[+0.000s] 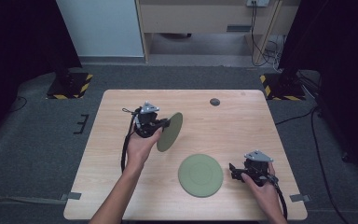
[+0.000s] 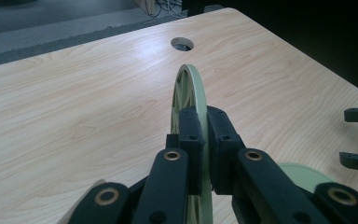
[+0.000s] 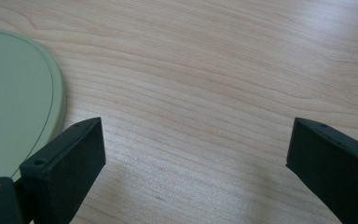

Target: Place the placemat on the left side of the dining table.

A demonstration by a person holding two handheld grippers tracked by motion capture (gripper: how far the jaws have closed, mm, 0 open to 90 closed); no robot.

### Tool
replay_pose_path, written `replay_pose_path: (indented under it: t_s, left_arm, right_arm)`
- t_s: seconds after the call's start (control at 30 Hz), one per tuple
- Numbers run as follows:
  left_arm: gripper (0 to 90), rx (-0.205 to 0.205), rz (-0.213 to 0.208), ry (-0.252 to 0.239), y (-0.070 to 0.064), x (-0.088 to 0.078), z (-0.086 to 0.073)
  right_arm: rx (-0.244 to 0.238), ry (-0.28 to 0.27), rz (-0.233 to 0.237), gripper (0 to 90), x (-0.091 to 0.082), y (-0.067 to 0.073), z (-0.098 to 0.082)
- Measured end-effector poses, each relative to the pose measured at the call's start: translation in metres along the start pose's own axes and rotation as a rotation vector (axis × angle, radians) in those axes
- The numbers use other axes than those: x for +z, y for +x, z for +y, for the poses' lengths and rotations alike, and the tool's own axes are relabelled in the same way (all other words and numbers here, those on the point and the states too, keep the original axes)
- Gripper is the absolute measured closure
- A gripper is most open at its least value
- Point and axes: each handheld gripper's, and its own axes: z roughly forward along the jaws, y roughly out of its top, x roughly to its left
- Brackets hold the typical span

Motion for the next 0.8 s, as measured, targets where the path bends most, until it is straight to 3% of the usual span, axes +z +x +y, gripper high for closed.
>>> replay_pose_path:
  t_s: [0.8]
  left_arm:
    - [85.6, -0.008, 0.055, -0.013, 0.019, -0.015, -0.002]
  right_arm:
    - [0.000, 0.006, -0.006, 4.6, 0.000, -0.002, -0.001]
